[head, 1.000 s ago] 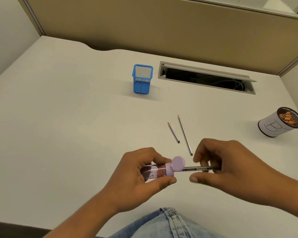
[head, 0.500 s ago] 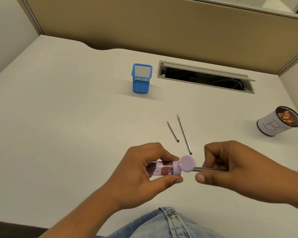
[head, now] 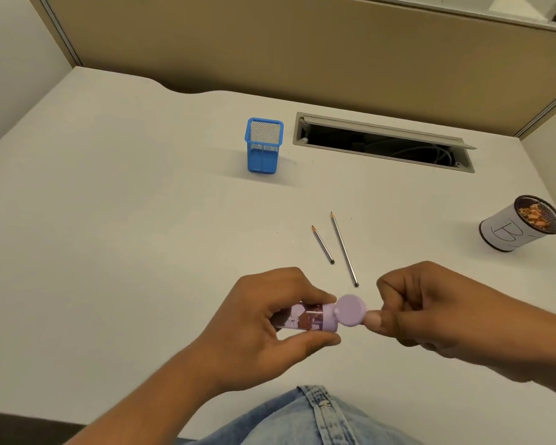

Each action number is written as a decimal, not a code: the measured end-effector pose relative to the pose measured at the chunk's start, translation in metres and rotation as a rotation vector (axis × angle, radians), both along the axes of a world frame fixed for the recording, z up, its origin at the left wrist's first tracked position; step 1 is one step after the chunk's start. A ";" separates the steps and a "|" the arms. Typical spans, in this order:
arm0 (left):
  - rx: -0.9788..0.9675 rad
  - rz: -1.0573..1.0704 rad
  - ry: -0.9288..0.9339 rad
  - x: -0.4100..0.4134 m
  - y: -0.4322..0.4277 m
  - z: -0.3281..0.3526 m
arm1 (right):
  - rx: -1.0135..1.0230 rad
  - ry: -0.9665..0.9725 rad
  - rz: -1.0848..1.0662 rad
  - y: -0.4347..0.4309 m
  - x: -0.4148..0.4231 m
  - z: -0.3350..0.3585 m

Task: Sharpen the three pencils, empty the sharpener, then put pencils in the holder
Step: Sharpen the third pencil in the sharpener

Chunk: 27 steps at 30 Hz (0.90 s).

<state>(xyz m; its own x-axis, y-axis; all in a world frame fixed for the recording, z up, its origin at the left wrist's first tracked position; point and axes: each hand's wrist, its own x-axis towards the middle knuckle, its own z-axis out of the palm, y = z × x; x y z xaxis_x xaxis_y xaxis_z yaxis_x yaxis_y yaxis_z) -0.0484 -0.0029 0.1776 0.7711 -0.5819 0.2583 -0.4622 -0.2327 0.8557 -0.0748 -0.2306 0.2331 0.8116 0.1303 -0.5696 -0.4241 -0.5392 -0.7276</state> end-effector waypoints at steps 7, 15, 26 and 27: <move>-0.072 0.074 0.295 -0.003 -0.002 -0.004 | -0.578 -0.682 0.467 -0.007 -0.006 0.004; -0.164 0.104 0.389 -0.006 -0.004 -0.008 | -0.755 -1.017 0.690 -0.008 -0.006 -0.008; -0.056 0.047 0.133 0.000 0.007 -0.023 | -0.186 -0.099 0.354 0.007 0.013 -0.003; -0.046 0.060 0.141 0.002 0.007 -0.024 | -0.196 -0.125 0.348 0.008 0.013 -0.005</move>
<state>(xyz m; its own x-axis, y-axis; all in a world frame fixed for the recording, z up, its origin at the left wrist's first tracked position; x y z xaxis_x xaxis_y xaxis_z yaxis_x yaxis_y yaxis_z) -0.0464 0.0042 0.1541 0.8349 -0.5234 0.1702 -0.3232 -0.2159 0.9214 -0.0615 -0.2231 0.2282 0.8026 0.3077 -0.5111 -0.1072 -0.7684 -0.6310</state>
